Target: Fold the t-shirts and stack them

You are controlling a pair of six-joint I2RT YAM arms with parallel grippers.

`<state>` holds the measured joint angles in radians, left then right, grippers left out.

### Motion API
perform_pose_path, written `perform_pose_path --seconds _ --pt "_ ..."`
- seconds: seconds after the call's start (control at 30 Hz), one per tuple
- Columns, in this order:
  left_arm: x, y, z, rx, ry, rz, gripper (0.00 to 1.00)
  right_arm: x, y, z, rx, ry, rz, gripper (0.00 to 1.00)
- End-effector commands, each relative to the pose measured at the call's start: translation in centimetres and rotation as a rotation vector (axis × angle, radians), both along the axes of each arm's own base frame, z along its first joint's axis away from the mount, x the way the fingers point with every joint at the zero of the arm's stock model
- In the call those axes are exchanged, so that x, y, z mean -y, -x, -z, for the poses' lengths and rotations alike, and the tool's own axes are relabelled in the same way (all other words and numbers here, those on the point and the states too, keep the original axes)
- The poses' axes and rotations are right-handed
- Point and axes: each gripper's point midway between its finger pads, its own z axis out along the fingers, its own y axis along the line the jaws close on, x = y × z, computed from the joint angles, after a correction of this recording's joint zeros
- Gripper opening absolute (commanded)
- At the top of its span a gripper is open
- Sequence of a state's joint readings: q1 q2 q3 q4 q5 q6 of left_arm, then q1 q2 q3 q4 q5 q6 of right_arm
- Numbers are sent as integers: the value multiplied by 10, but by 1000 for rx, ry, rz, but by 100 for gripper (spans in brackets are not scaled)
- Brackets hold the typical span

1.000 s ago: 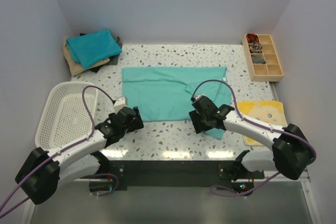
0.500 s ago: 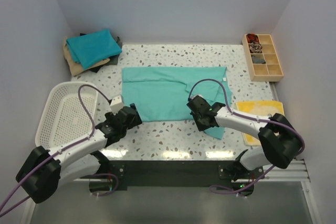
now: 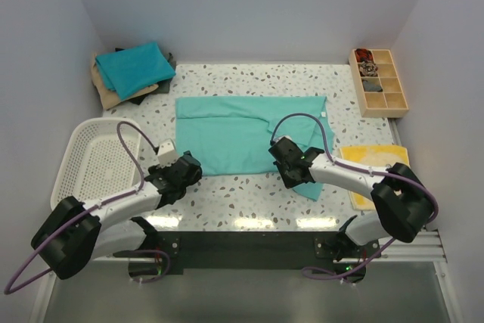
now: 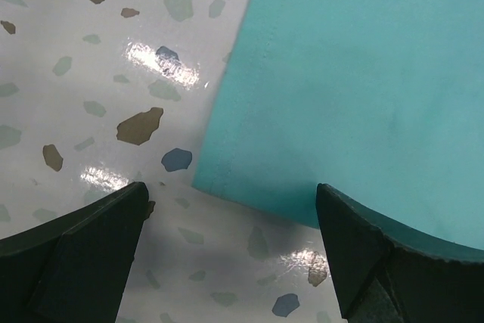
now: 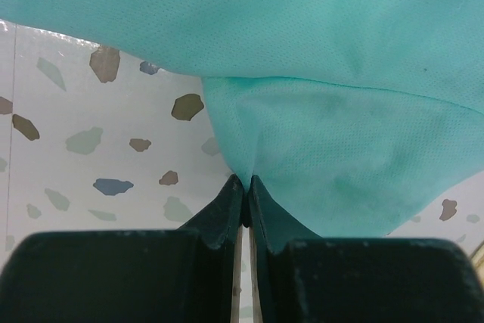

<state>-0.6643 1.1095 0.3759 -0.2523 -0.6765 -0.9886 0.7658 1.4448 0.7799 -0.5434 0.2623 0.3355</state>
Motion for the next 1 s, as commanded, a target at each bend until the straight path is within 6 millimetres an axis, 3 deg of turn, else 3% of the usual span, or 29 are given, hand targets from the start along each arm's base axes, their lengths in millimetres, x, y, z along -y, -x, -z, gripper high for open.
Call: perform_pose_path --seconds 0.0,0.2,0.3,0.43,0.6,0.77,0.97 --pt "13 -20 -15 73 39 -14 97 -14 -10 -13 52 -61 -12 6" --pt "19 -26 -18 106 56 13 87 -16 -11 -14 54 -65 -15 5" --pt "21 -28 -16 115 62 26 75 -15 -12 -14 53 -63 -17 5" --pt "22 -27 -10 105 57 35 51 -14 -12 -14 54 -57 -15 5" --pt "20 -25 -11 99 52 32 43 -13 -12 -15 59 -54 -9 5" --pt "16 -25 -30 140 57 31 38 -10 -11 -16 62 -49 -4 4" --pt "16 -26 -53 178 57 55 20 -10 -12 -23 78 -56 -3 0"
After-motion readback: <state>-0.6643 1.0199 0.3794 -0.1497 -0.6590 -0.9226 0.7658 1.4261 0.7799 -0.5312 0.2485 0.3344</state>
